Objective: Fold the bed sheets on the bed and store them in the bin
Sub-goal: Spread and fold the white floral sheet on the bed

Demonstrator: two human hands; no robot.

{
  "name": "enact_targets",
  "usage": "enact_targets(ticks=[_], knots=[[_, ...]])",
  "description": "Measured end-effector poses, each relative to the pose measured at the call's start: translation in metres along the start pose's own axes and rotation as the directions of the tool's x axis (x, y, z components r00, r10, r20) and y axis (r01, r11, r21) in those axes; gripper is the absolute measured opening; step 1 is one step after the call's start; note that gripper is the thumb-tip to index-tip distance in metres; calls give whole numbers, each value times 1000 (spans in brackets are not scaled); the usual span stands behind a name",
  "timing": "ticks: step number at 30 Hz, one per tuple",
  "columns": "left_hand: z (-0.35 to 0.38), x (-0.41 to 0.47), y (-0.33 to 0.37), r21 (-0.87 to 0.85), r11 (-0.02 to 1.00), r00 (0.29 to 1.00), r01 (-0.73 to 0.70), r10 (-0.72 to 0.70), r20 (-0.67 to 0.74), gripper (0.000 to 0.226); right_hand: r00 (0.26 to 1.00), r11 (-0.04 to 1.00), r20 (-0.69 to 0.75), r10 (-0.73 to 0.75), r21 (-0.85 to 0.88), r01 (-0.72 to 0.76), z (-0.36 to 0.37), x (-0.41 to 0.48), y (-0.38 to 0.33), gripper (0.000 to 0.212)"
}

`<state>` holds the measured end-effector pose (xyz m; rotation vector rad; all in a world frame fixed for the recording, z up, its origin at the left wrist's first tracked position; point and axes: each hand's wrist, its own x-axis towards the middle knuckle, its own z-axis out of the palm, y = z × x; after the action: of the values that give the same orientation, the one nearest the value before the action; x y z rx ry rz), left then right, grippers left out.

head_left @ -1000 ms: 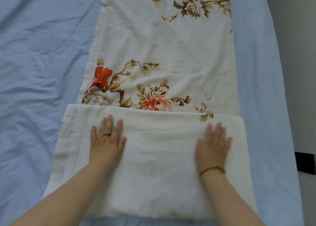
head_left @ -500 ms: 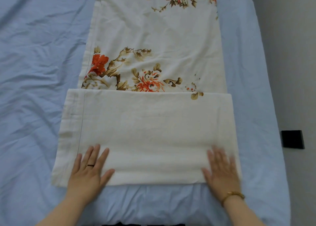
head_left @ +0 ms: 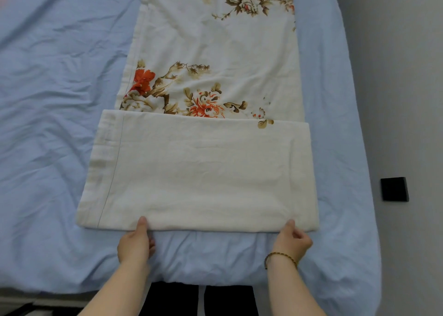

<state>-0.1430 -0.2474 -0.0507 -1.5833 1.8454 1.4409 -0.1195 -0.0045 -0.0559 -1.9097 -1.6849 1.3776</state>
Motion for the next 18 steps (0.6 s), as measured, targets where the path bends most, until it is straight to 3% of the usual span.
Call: enact_targets(ticks=[2,4,9,16,18], knots=[[0,-6,9,-197,974,993,109,-97,70,39,998,999,-44,-49,-12,49,-11,16,-7,29],[6,-14,17,-309,930,973,196,-145,182,47,987,968,18,-163,-190,163,-24,35,-15,33],[53,-54,11,-274,902,876,334,-190,443,47,937,864,232,-261,-376,334,-41,58,-26,26],[80,-56,5,-463,834,938,301,-170,303,43,880,841,158,-448,-260,475,-67,75,-46,16],[82,-55,3,-496,822,946,280,-150,287,43,911,878,167,-377,-249,409,-65,80,-40,17]])
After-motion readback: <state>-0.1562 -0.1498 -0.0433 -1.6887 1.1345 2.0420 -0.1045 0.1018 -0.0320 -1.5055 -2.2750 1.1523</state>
